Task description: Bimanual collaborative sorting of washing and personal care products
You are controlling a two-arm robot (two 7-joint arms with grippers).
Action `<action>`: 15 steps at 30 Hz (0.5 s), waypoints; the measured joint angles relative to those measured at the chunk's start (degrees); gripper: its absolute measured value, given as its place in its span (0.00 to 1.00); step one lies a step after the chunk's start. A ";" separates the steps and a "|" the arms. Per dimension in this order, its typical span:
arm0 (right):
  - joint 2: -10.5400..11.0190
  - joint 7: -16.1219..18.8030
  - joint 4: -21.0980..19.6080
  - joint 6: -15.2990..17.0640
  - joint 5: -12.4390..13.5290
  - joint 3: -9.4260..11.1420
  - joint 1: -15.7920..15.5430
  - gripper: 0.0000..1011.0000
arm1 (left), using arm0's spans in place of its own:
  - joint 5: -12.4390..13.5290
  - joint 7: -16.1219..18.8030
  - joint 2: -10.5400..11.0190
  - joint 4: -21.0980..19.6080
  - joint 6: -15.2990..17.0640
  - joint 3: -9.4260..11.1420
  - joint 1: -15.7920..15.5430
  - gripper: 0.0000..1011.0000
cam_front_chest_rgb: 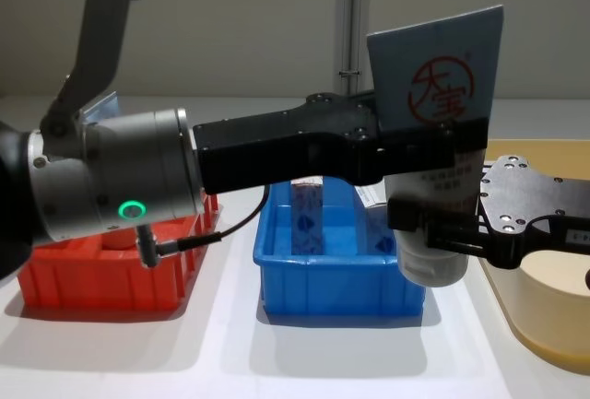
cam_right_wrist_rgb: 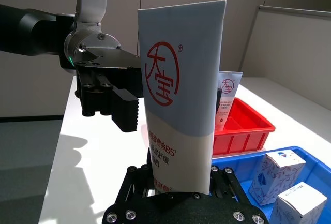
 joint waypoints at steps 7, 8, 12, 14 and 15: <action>0.00 0.03 0.00 0.00 -0.01 0.00 0.00 0.47 | 0.00 0.03 0.00 0.00 0.00 -0.01 0.00 0.96; 0.00 0.04 0.00 0.00 0.00 0.00 0.00 0.47 | 0.00 0.03 0.00 0.00 0.00 -0.01 0.00 0.97; 0.00 0.05 0.00 0.00 -0.01 0.00 0.00 0.47 | 0.00 0.06 0.00 0.00 0.00 -0.01 0.00 0.99; -0.03 0.10 0.00 -0.04 0.11 0.00 -0.01 0.47 | 0.00 0.07 0.00 0.00 0.00 -0.02 0.00 0.99; -0.06 0.11 0.02 -0.13 0.27 0.00 -0.05 0.47 | 0.00 0.07 0.00 0.00 0.00 -0.01 0.00 0.99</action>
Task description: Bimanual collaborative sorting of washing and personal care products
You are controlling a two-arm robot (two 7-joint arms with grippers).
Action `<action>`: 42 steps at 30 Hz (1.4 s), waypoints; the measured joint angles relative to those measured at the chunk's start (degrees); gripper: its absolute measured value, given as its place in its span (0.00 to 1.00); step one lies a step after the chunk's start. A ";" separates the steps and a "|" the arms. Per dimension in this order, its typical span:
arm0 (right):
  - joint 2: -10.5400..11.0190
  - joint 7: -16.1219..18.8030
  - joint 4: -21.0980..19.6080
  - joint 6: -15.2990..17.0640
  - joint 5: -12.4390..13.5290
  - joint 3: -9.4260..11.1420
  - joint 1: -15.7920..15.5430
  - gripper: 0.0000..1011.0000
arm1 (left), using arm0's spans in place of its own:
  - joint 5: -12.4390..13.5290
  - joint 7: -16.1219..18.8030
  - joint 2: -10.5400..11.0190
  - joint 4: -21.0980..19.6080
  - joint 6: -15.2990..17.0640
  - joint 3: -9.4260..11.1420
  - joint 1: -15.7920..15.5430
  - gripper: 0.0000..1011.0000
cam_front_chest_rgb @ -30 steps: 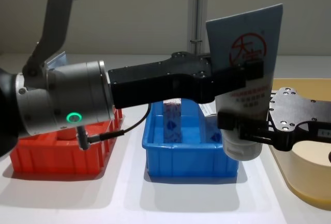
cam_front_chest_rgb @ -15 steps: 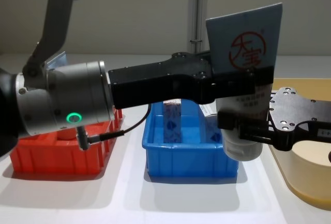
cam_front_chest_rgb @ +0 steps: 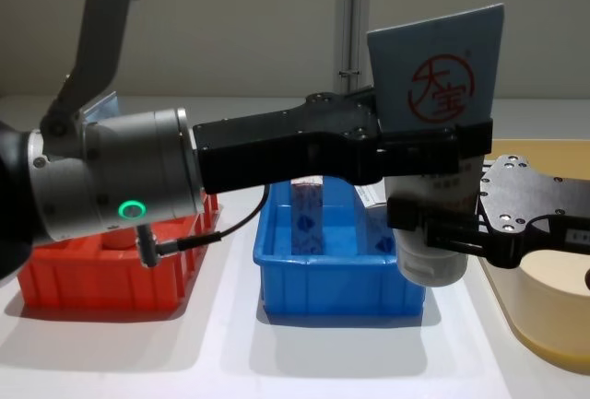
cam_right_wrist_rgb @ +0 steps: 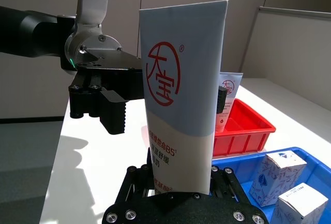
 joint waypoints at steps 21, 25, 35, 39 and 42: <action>3.26 -4.78 -2.62 0.18 0.70 4.16 -3.91 0.47 | 0.00 0.00 0.00 0.00 0.00 0.00 0.00 0.99; 3.81 -6.78 -3.08 0.21 0.76 5.88 -5.07 0.47 | 0.00 0.00 0.00 0.00 0.00 0.00 0.00 0.99; 3.84 -12.77 -3.37 0.17 -0.71 10.22 -6.82 0.47 | 0.00 0.00 0.00 0.00 0.00 0.00 0.00 0.99; 3.38 -14.80 -3.10 0.35 -1.75 11.32 -6.95 0.47 | 0.00 0.00 0.00 0.00 0.00 0.00 0.00 0.99; 2.94 -16.29 -2.72 0.44 -2.57 11.97 -6.88 0.47 | 0.00 0.00 0.00 0.00 0.00 0.00 0.00 0.99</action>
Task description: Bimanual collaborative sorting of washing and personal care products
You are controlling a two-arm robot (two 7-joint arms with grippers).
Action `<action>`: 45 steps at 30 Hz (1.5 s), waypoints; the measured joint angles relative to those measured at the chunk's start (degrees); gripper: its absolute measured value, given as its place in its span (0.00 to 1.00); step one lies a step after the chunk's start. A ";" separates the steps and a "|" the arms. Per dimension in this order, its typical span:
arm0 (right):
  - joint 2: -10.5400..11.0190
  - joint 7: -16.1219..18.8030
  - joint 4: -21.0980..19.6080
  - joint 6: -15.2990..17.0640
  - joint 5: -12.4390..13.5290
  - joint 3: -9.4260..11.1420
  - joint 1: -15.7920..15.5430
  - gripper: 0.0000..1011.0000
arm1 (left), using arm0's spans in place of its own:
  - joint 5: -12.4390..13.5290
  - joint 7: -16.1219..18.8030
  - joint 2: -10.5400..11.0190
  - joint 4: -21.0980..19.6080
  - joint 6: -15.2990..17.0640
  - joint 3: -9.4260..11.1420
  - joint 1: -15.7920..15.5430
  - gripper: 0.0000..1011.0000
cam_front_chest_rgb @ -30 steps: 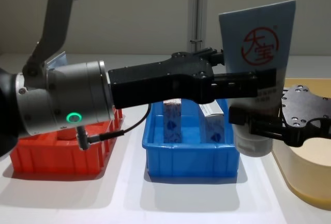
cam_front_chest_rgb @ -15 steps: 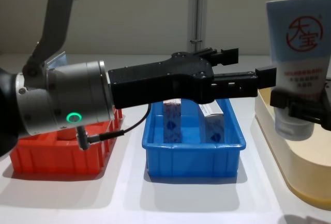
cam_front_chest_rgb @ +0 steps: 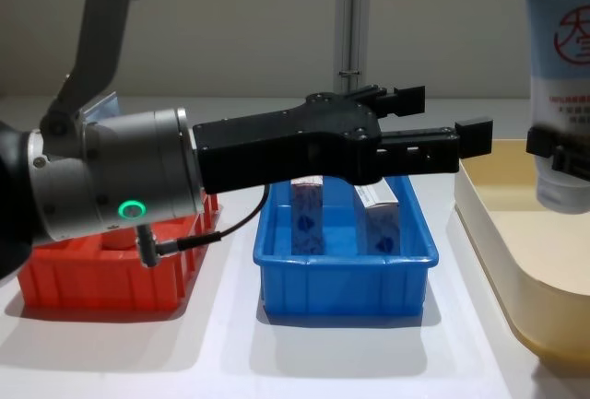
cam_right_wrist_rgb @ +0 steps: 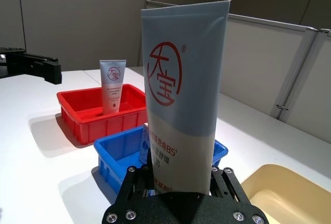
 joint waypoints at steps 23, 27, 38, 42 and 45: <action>-4.29 -12.00 5.92 2.37 -9.44 3.20 3.38 0.47 | 0.00 0.00 0.00 0.00 0.00 0.00 0.00 0.99; -5.31 -13.06 7.55 3.04 -10.53 3.32 4.31 0.47 | 0.00 0.00 0.00 0.00 0.00 0.00 0.00 0.99; -8.51 -14.66 13.32 3.99 -13.11 3.56 7.92 0.47 | 0.00 0.00 0.00 0.00 0.00 0.00 0.00 0.99; -9.52 -15.02 15.54 4.01 -13.74 3.79 9.43 0.47 | 0.00 0.00 0.00 0.00 0.00 0.00 0.00 0.99; -10.39 -15.20 17.67 3.97 -14.45 3.85 10.81 0.47 | 0.00 0.00 0.00 0.00 0.00 0.00 0.00 0.99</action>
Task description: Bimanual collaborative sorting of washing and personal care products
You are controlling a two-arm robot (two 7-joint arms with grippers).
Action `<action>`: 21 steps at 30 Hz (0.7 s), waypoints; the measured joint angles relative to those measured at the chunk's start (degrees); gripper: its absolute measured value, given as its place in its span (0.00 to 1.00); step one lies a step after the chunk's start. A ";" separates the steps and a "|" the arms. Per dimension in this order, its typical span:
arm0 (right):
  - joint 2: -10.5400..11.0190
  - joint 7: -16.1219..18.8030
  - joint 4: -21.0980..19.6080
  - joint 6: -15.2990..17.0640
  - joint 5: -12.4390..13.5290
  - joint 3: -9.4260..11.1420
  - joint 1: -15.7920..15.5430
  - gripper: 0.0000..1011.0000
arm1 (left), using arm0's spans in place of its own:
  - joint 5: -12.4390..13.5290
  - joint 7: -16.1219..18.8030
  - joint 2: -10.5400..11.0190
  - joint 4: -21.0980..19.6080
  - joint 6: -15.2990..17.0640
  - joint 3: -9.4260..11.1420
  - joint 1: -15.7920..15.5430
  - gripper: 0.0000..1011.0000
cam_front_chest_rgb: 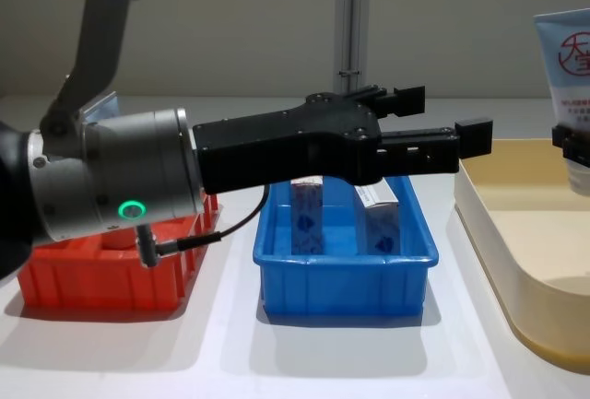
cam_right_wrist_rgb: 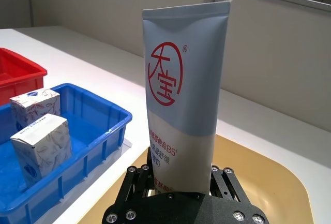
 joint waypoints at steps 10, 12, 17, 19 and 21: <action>-2.38 -0.64 5.53 -0.45 -2.34 -0.06 3.53 0.47 | 0.00 0.00 0.00 0.00 0.00 0.00 0.00 0.99; -2.92 -1.01 6.51 -0.29 -2.87 -0.06 4.06 0.47 | 0.00 0.00 0.00 0.00 0.00 0.00 0.00 0.99; -4.06 -1.97 8.50 0.70 -3.74 0.25 5.00 0.47 | 0.00 0.00 0.00 0.00 0.00 0.00 0.00 0.99; -4.34 -2.21 8.90 1.12 -3.89 0.45 5.19 0.47 | 0.00 0.00 0.00 0.00 0.00 0.00 0.00 0.99; -4.64 -2.54 9.32 1.63 -4.05 0.67 5.39 0.47 | 0.00 0.00 0.00 0.00 0.00 0.00 0.00 0.99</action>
